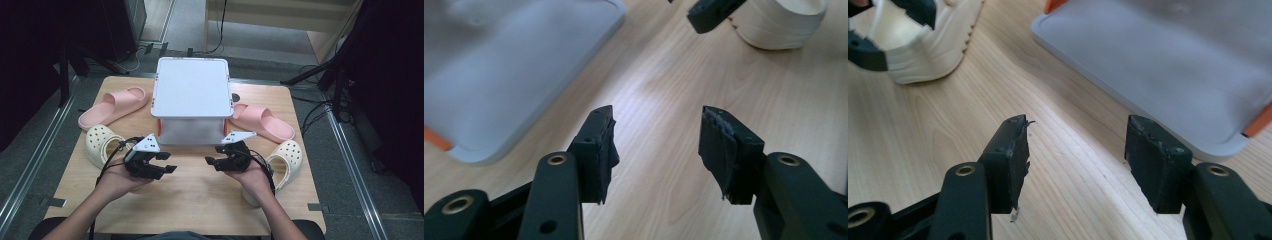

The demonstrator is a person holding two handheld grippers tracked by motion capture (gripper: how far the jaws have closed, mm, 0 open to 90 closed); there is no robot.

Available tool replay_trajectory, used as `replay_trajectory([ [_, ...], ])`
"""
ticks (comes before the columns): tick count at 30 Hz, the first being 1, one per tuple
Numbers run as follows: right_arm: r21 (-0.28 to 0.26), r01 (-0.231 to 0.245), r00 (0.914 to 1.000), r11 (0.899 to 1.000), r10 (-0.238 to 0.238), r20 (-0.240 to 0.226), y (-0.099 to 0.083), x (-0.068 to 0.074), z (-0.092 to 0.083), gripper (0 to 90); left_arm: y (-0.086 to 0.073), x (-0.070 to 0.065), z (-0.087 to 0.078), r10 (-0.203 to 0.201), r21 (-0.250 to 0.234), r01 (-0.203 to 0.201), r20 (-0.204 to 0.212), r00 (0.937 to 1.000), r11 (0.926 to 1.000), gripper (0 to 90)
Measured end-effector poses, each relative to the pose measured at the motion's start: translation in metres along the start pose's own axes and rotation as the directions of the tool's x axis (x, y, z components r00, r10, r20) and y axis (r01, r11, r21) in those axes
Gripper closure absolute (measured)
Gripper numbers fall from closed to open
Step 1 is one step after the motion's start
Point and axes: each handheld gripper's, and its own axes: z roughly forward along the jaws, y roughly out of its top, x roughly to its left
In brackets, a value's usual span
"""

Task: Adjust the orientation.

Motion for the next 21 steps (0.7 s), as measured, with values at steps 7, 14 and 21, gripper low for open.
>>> replay_trajectory([
  [7, 0.028, 0.021, 0.9995, 0.999, -0.021, -0.022, 0.003, 0.013, 0.006, 43.7, 0.0, 0.004, -0.001, -0.04, 0.028, 0.04, -0.006, 0.9992, 0.9988, 48.4],
  [14, 0.018, 0.025, 0.9991, 1.0, -0.025, -0.034, 0.007, 0.022, 0.008, 43.7, -0.002, 0.008, -0.013, -0.063, 0.01, 0.063, -0.019, 0.9979, 0.998, 54.9],
  [21, -0.002, 0.055, 0.9962, 0.998, -0.055, -0.067, 0.02, 0.038, 0.019, 45.6, -0.009, 0.022, -0.039, -0.138, -0.017, 0.137, -0.064, 0.9883, 0.9904, 59.2],
])
